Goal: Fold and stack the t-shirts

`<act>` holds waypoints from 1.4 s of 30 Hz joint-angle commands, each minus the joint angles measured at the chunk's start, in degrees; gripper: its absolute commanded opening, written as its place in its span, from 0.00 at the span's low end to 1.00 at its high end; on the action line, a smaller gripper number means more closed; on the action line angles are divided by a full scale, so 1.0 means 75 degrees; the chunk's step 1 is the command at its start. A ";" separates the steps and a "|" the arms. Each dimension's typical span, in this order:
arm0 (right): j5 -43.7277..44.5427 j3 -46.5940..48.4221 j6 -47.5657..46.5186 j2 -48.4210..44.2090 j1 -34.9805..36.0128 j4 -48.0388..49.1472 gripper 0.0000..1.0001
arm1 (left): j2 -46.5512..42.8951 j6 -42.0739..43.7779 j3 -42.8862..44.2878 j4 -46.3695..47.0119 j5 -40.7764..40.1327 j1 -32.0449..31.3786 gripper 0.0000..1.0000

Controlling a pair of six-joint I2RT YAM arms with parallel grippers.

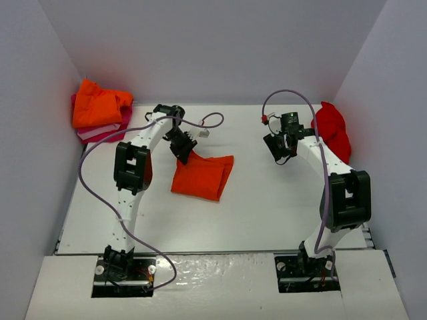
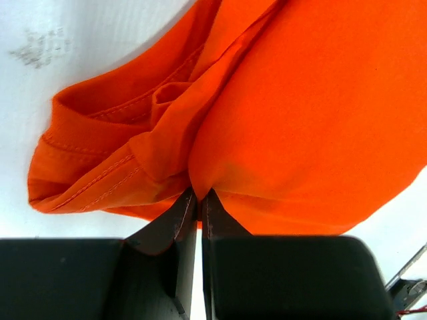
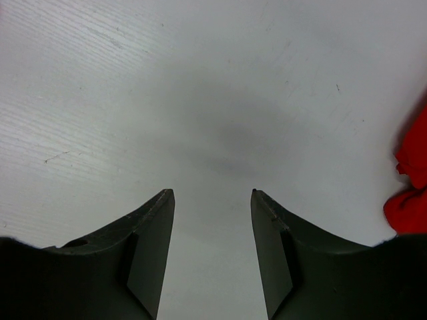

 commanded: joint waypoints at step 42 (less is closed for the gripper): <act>-0.0495 0.0236 -0.0041 -0.0378 0.0204 0.0070 0.48 | -0.3501 -0.2263 -0.3696 0.2312 0.0829 0.1113 0.87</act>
